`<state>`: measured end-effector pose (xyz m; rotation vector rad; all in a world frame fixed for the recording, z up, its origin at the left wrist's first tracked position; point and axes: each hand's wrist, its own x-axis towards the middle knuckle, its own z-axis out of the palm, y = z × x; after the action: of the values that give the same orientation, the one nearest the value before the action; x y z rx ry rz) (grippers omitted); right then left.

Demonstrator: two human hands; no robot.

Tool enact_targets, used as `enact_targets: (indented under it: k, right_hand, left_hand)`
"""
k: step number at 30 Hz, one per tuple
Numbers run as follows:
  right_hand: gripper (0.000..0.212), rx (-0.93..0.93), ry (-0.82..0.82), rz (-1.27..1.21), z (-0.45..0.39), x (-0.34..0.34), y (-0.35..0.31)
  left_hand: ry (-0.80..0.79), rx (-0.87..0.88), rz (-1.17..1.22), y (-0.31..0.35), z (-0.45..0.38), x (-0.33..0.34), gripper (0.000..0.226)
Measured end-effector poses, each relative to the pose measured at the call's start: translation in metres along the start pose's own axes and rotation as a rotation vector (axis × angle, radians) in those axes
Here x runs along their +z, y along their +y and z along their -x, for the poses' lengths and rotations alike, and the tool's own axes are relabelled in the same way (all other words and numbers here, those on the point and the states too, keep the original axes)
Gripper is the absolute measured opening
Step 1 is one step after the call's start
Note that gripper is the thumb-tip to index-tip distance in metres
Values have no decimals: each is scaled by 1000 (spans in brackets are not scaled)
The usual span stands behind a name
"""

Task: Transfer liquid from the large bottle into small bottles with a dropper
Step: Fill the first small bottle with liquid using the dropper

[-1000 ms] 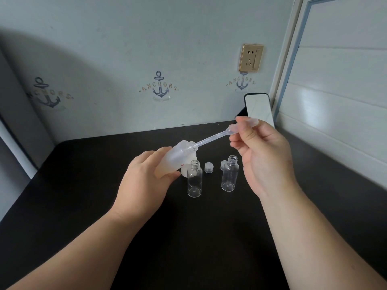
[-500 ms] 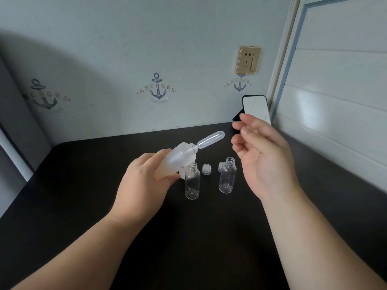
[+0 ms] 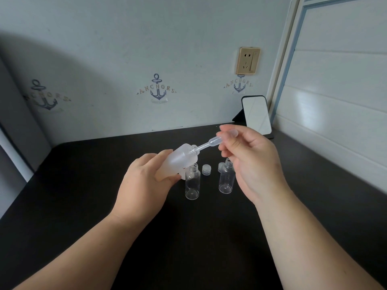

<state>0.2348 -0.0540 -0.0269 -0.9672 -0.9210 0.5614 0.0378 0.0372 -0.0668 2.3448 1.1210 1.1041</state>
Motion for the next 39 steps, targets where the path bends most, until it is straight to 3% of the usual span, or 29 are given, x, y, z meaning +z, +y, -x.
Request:
enact_targets:
  k: [2,8,21,31,39]
  right_hand:
    - [27,-2,21,-102,0,-4,-5]
    - [23,19,94,-283,-5,-16,-11]
    - [18,18,305,-363,-12,-35,-25]
    - [17,51,368,-458,-20,-47,-31]
    - [18,98,416,-482,-14,-55,-17]
  left_hand:
    - [-3,-5,-12,0,0,0,56]
    - [8,-5,-37,1,-1,-2,56]
    - [36,-49,-1,-3,-2,-4,53]
    - [60,-117,97,-13,-5,0,35]
    - [28,-211,243,-13,-8,2,34]
